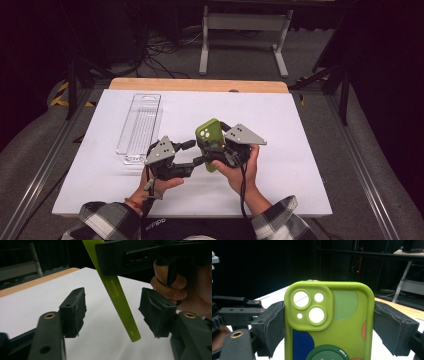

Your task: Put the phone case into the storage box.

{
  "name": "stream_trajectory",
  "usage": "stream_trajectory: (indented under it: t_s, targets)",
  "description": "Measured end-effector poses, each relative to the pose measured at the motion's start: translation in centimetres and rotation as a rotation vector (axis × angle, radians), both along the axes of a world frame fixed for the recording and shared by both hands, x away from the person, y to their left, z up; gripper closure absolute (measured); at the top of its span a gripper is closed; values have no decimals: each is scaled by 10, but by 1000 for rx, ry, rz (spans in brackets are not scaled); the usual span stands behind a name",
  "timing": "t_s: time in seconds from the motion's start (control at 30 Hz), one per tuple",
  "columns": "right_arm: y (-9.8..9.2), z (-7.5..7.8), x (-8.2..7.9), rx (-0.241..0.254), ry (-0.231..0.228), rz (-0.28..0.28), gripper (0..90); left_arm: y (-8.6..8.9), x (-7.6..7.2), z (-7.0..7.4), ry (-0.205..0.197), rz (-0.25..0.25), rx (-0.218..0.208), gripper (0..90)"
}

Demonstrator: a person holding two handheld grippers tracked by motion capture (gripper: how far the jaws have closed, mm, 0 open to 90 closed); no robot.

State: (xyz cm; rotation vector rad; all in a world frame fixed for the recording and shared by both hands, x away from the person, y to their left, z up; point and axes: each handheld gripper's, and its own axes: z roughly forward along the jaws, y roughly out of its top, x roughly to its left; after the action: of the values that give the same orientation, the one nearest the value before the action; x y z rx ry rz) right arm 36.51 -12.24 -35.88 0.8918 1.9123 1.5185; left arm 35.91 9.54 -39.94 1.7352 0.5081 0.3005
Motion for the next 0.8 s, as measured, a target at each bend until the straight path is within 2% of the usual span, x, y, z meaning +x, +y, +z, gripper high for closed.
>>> stream_trajectory:
  t_s: [0.17, 0.4, 0.57, 0.8]
  targets:
    - [1, 0, -2, 6, -18, 6, 165, -5, 1, 2, -17, 6, 0, 522]
    - [1, -2, -4, 21, -32, 1, 164, -8, 2, 4, -18, 5, -3, 636]
    - [2, -2, -4, 27, -36, -4, 163, -9, 3, 4, -22, 12, -19, 688]
    - [1, -2, -6, 39, -46, -11, 163, -8, 4, 5, -22, 21, -15, 728]
